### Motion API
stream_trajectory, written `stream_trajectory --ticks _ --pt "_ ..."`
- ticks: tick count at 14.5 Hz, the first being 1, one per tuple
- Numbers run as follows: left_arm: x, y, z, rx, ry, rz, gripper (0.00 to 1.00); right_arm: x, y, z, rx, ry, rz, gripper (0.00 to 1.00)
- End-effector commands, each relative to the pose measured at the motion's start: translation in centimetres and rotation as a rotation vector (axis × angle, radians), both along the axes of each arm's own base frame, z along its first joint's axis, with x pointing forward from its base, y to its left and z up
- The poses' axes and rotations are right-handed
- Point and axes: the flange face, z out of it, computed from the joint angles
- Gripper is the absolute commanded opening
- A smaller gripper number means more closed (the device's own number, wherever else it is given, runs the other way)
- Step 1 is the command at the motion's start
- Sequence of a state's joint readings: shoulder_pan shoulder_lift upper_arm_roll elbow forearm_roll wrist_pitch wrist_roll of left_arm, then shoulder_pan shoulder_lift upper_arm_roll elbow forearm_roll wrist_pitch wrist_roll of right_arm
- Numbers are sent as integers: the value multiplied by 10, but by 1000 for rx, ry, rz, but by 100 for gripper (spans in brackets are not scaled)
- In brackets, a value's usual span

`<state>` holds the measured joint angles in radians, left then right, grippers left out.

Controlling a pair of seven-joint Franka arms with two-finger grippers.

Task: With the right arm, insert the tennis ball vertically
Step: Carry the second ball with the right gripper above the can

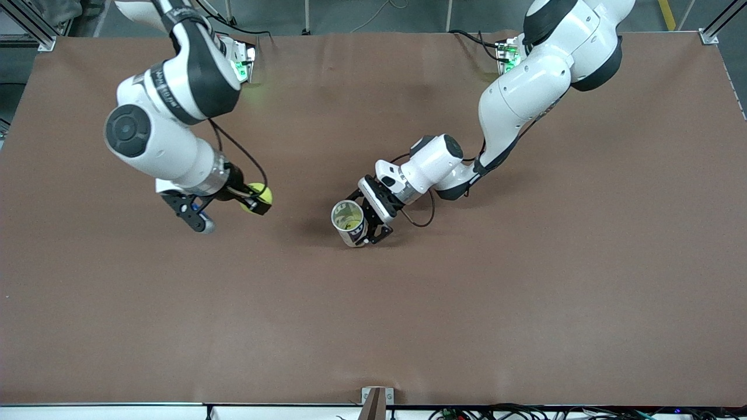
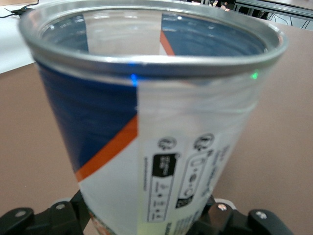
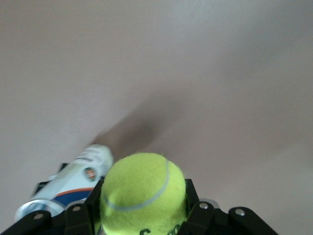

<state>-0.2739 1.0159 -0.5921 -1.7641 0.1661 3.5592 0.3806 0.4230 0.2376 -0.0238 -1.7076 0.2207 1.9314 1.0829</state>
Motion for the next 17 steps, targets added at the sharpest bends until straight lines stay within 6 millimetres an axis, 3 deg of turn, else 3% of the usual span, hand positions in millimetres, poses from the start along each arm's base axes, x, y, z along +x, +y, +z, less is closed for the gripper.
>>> stream_trajectory --ticks 1,4,9,13,17 --pt "-1 5 -1 10 2 -12 84 16 43 3 28 20 -116 1" --pt "-2 4 -1 11 3 -15 84 21 84 -4 41 43 -212 1" --pt "-3 3 0 9 2 -16 84 27 133 -28 26 68 -333 1" --pt "-2 5 -1 10 4 -13 84 17 157 -39 13 86 -358 1" --pt "1 5 2 7 -3 -11 84 9 169 -50 -4 98 -351 1"
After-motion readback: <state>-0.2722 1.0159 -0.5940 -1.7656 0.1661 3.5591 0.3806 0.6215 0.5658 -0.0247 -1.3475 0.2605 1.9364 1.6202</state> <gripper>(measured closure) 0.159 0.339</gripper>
